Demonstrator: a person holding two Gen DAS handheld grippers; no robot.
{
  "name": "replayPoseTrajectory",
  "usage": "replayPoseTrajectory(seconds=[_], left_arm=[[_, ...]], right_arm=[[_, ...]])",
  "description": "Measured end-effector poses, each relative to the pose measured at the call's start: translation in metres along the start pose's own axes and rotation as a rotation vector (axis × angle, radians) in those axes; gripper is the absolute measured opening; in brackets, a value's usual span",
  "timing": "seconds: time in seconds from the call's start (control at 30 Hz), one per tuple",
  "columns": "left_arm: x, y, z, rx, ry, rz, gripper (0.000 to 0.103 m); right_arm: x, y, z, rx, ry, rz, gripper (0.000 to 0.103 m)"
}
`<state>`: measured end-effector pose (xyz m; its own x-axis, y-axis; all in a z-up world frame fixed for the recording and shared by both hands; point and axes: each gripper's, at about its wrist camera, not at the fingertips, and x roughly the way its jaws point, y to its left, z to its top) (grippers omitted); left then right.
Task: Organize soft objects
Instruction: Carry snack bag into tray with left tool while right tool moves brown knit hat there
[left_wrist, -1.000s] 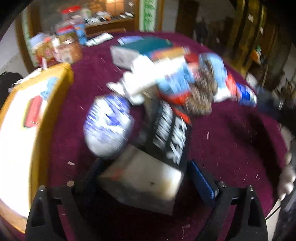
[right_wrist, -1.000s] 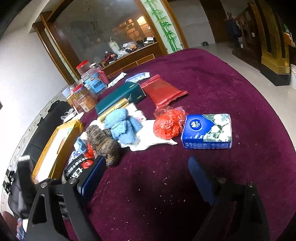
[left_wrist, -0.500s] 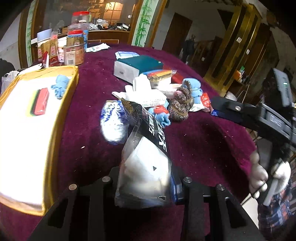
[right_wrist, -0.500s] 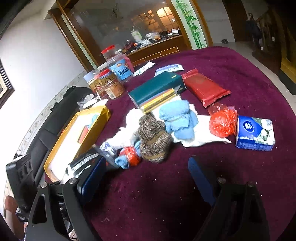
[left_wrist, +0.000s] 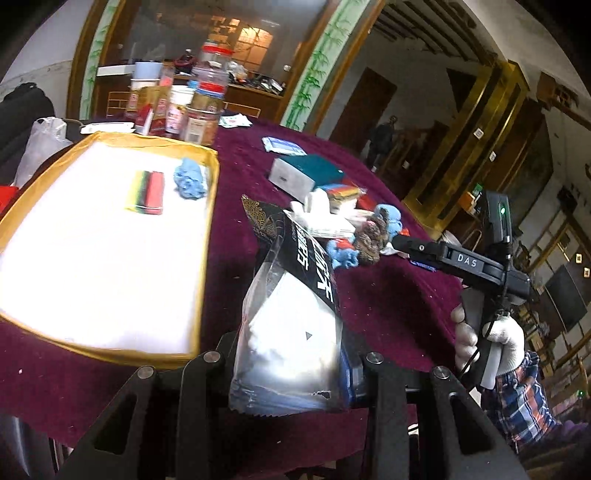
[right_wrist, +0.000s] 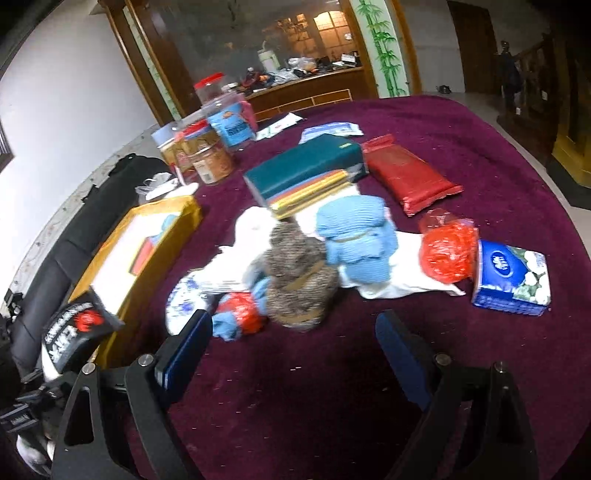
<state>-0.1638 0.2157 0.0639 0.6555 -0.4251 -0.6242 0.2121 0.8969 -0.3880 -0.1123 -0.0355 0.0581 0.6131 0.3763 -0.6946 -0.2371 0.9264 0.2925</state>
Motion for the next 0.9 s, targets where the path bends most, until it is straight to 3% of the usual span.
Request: replayPoseTrajectory(seconds=[0.27,0.3,0.33,0.47,0.63,0.77,0.9], left_arm=[[0.001,0.012,-0.004,-0.05,-0.004,-0.011,0.039],[0.0,0.013,-0.004,-0.055,-0.003,-0.013,0.039],[-0.002,0.013,-0.005,-0.057,-0.006,-0.01,0.039],[-0.018,0.025,-0.004,-0.077,-0.035,0.016,0.039],[-0.036,0.053,0.011,-0.127,-0.068,0.044,0.039],[-0.037,0.079,0.033,-0.135,-0.059,0.116,0.039],[-0.029,0.108,0.057,-0.147,-0.046,0.177,0.039]], right_arm=[[0.029,0.009,0.012,-0.028,0.029,-0.032,0.074],[0.037,0.011,0.014,-0.036,0.039,-0.05,0.063],[0.044,0.011,0.015,-0.037,0.055,-0.07,0.045],[0.042,0.003,0.014,0.015,0.043,-0.026,0.042],[0.006,0.003,0.013,0.041,-0.02,0.018,0.042],[-0.013,0.03,0.025,-0.004,-0.037,0.102,0.042],[-0.001,0.076,0.037,-0.061,0.015,0.21,0.042]])
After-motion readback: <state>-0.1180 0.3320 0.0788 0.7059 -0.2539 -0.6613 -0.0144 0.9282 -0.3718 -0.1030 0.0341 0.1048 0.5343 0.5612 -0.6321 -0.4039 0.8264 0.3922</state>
